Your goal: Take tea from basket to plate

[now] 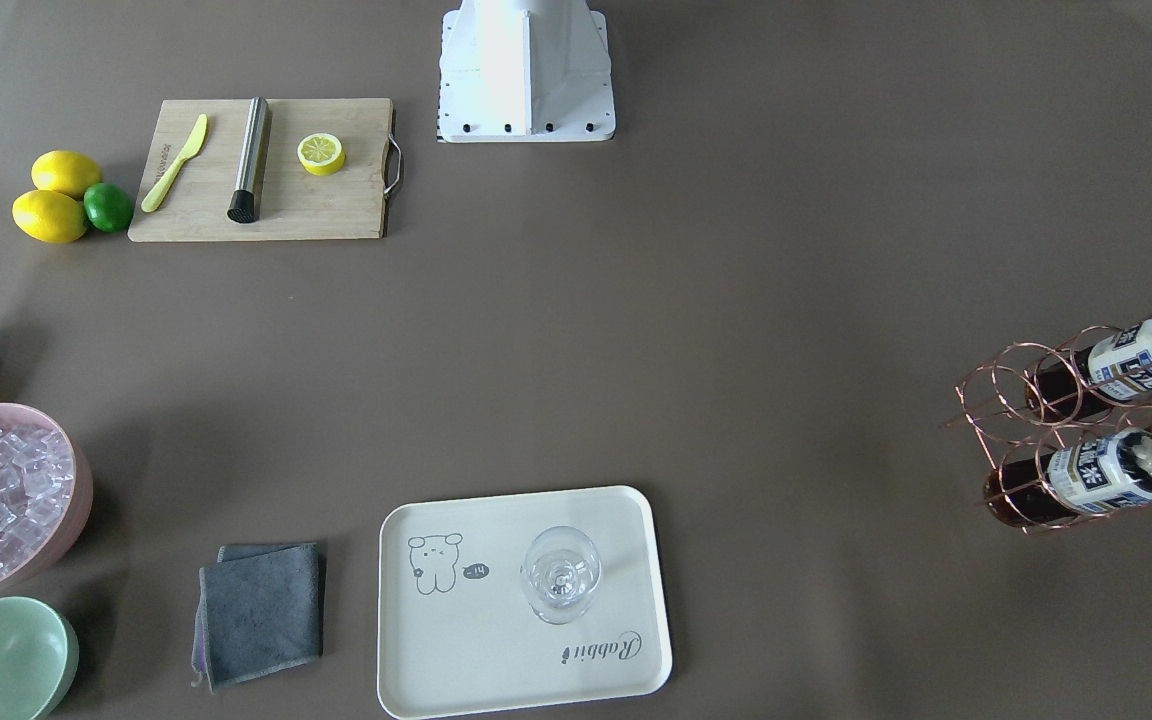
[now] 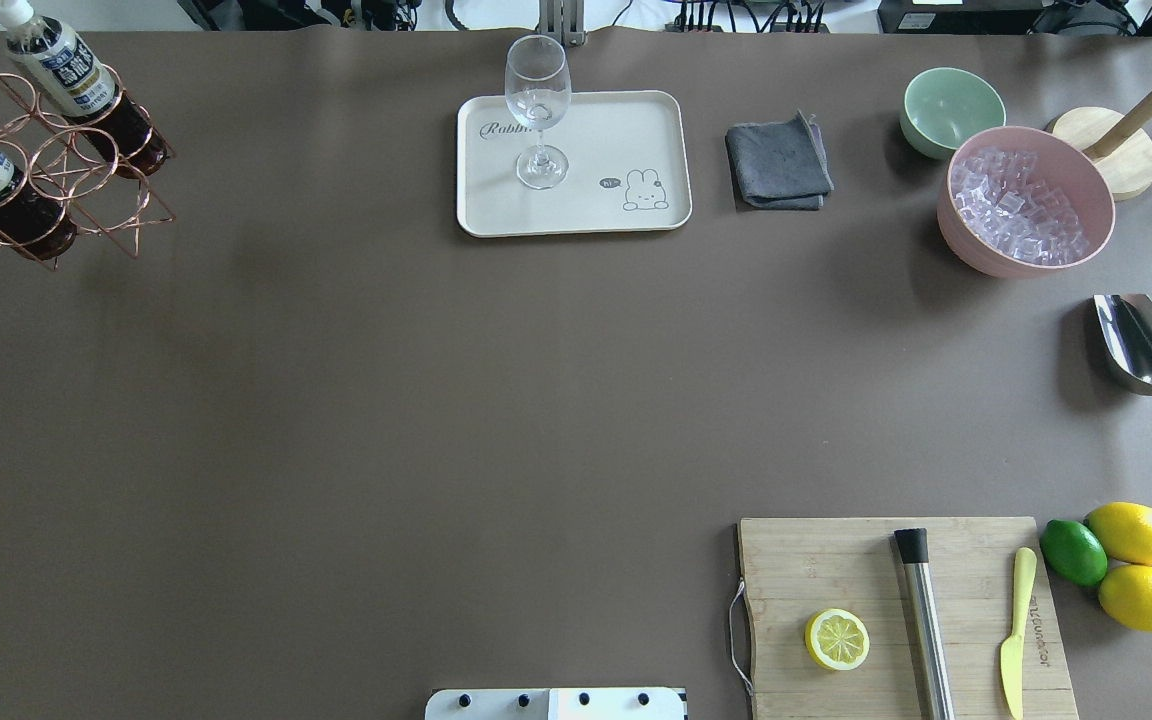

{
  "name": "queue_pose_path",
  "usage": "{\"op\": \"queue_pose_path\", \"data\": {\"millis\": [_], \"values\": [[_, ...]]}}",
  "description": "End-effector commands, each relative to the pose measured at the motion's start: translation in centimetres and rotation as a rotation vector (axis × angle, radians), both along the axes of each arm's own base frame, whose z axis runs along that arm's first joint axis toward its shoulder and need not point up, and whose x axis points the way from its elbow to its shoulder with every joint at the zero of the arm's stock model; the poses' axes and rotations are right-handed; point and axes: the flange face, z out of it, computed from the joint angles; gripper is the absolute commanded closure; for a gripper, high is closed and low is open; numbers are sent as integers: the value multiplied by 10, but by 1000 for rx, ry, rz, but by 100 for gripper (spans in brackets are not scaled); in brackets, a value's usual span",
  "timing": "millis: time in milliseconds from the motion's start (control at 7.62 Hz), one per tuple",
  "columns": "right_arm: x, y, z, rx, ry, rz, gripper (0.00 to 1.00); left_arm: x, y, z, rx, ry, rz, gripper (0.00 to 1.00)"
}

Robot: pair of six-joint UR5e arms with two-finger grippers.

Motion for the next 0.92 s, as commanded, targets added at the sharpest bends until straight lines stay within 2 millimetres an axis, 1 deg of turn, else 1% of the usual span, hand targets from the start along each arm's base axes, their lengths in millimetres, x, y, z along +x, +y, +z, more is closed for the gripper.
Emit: {"op": "queue_pose_path", "data": {"millis": [0, 131, 263, 394, 525, 657, 788], "values": [[-1, 7, -4, 8, 4, -3, 0, 61, 22, -80, 127, 19, 67, 100], [-4, 7, -2, 8, 5, -12, 0, 96, 36, -109, 150, 35, 94, 100], [-6, 6, -6, 19, 4, -17, 0, 133, 50, -136, 153, 56, 116, 100], [-20, 2, -14, 33, 5, -43, 0, 161, 57, -161, 171, 74, 148, 100], [-35, -4, -30, 59, -5, -64, 0, 178, 68, -188, 147, 97, 123, 100], [-55, -12, -68, 92, -13, -59, 0, 206, 82, -205, 152, 97, 134, 100], [-83, -21, -108, 118, -33, -56, 0, 231, 92, -229, 160, 101, 142, 100]]}}
